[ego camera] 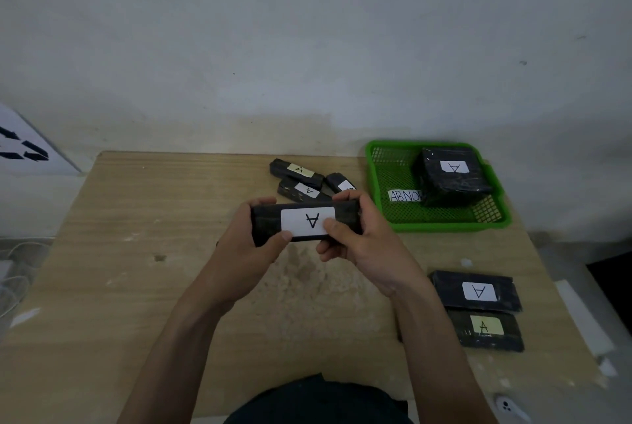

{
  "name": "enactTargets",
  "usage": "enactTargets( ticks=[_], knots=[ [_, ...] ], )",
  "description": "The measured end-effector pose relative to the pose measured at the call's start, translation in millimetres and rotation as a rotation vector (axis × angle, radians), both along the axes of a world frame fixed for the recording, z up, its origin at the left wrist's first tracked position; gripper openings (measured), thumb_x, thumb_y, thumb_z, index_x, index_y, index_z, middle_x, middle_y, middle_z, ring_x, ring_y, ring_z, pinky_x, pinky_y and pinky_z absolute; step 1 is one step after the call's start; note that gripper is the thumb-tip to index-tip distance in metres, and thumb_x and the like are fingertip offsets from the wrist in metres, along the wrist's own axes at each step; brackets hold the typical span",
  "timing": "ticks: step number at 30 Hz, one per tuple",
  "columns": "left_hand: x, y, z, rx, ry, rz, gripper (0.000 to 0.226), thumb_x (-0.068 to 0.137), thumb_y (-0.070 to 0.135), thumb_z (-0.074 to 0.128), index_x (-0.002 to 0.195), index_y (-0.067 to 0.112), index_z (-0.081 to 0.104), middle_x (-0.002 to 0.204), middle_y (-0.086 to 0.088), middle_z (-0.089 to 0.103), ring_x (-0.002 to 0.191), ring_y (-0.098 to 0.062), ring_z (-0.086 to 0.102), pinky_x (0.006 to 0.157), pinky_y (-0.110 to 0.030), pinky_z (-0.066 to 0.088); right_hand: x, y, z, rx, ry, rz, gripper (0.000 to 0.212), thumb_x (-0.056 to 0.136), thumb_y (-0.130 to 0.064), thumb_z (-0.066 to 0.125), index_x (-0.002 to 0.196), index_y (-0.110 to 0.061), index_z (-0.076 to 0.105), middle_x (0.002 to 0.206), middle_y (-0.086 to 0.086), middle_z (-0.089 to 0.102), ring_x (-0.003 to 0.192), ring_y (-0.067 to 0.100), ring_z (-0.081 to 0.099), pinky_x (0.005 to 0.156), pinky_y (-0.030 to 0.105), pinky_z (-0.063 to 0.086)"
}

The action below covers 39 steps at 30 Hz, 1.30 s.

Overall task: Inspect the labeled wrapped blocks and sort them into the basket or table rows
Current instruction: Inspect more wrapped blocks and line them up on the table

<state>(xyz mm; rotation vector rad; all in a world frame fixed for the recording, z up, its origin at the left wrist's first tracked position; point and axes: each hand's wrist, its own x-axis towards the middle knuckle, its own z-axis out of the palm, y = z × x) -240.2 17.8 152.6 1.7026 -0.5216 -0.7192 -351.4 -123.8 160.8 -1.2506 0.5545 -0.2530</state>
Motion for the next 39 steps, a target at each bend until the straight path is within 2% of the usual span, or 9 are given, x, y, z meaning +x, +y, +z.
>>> enactTargets(
  ticks=[8,11,14,17,24,27,33,37,39],
  knots=[
    [-4,-5,2,-0.085,0.044,0.02,0.031,0.088,0.007,0.061,0.103,0.032,0.049,0.09,0.003,0.057,0.067,-0.008,0.052,0.06,-0.022,0.045,-7,-3,1,0.059,-0.035,-0.013,0.024,0.092,0.002,0.054,0.108,-0.014,0.047,0.081,0.011,0.064,0.059,0.022,0.064,0.057,0.031,0.056],
    [-10,-14,5,-0.06,-0.016,0.101,0.02,0.088,0.017,0.062,0.101,0.027,0.05,0.088,0.007,0.057,0.071,-0.008,0.055,0.061,-0.023,0.045,-4,-1,1,-0.014,-0.006,-0.076,0.025,0.088,-0.006,0.065,0.105,-0.016,0.049,0.078,0.008,0.064,0.058,0.021,0.062,0.055,0.032,0.054],
    [-19,-24,8,-0.016,-0.105,0.176,0.024,0.087,0.023,0.063,0.104,0.023,0.046,0.089,0.01,0.054,0.078,-0.006,0.058,0.063,-0.024,0.051,1,4,0,-0.129,0.021,-0.209,0.027,0.084,-0.009,0.071,0.097,-0.019,0.05,0.074,0.006,0.061,0.05,0.016,0.057,0.048,0.028,0.048],
    [-20,-27,8,-0.002,-0.113,0.181,0.026,0.087,0.025,0.063,0.105,0.022,0.045,0.088,0.009,0.054,0.076,-0.007,0.057,0.061,-0.022,0.047,2,5,1,-0.172,0.039,-0.233,0.026,0.084,-0.01,0.071,0.096,-0.019,0.049,0.073,0.007,0.06,0.048,0.015,0.056,0.046,0.027,0.046],
    [-13,-25,13,0.033,-0.093,-0.012,0.026,0.091,0.02,0.058,0.109,0.027,0.041,0.097,0.006,0.053,0.08,-0.012,0.056,0.069,-0.033,0.054,-1,-4,3,-0.134,0.053,-0.227,0.011,0.094,-0.017,0.059,0.095,-0.014,0.048,0.073,0.007,0.057,0.05,0.019,0.051,0.046,0.031,0.045],
    [-14,-30,12,-0.007,-0.084,0.062,0.019,0.091,0.023,0.057,0.105,0.026,0.044,0.094,0.009,0.053,0.081,-0.008,0.055,0.066,-0.025,0.048,0,-5,5,-0.15,0.046,-0.248,0.009,0.097,-0.021,0.053,0.094,-0.015,0.048,0.07,0.004,0.056,0.047,0.018,0.05,0.044,0.03,0.044],
    [-18,-35,9,-0.084,-0.105,0.212,0.008,0.091,0.026,0.056,0.091,0.03,0.049,0.086,0.013,0.055,0.069,0.007,0.055,0.062,-0.021,0.045,3,-3,2,-0.205,0.028,-0.23,0.009,0.099,-0.023,0.048,0.092,-0.018,0.047,0.071,0.005,0.055,0.046,0.018,0.05,0.046,0.032,0.045],
    [-18,-32,6,-0.087,-0.113,0.195,0.009,0.093,0.025,0.054,0.089,0.033,0.048,0.086,0.012,0.054,0.073,0.002,0.055,0.066,-0.024,0.049,2,-3,-1,-0.168,0.038,-0.21,0.007,0.1,-0.023,0.045,0.094,-0.021,0.047,0.077,0.006,0.055,0.048,0.016,0.052,0.048,0.031,0.045],
    [-19,-31,6,-0.102,-0.072,0.198,0.009,0.093,0.023,0.053,0.091,0.031,0.05,0.086,0.011,0.054,0.072,0.002,0.057,0.062,-0.021,0.051,0,-3,-3,-0.154,0.041,-0.205,0.006,0.1,-0.02,0.046,0.095,-0.023,0.048,0.079,0.006,0.056,0.05,0.015,0.054,0.049,0.031,0.045]
  ],
)
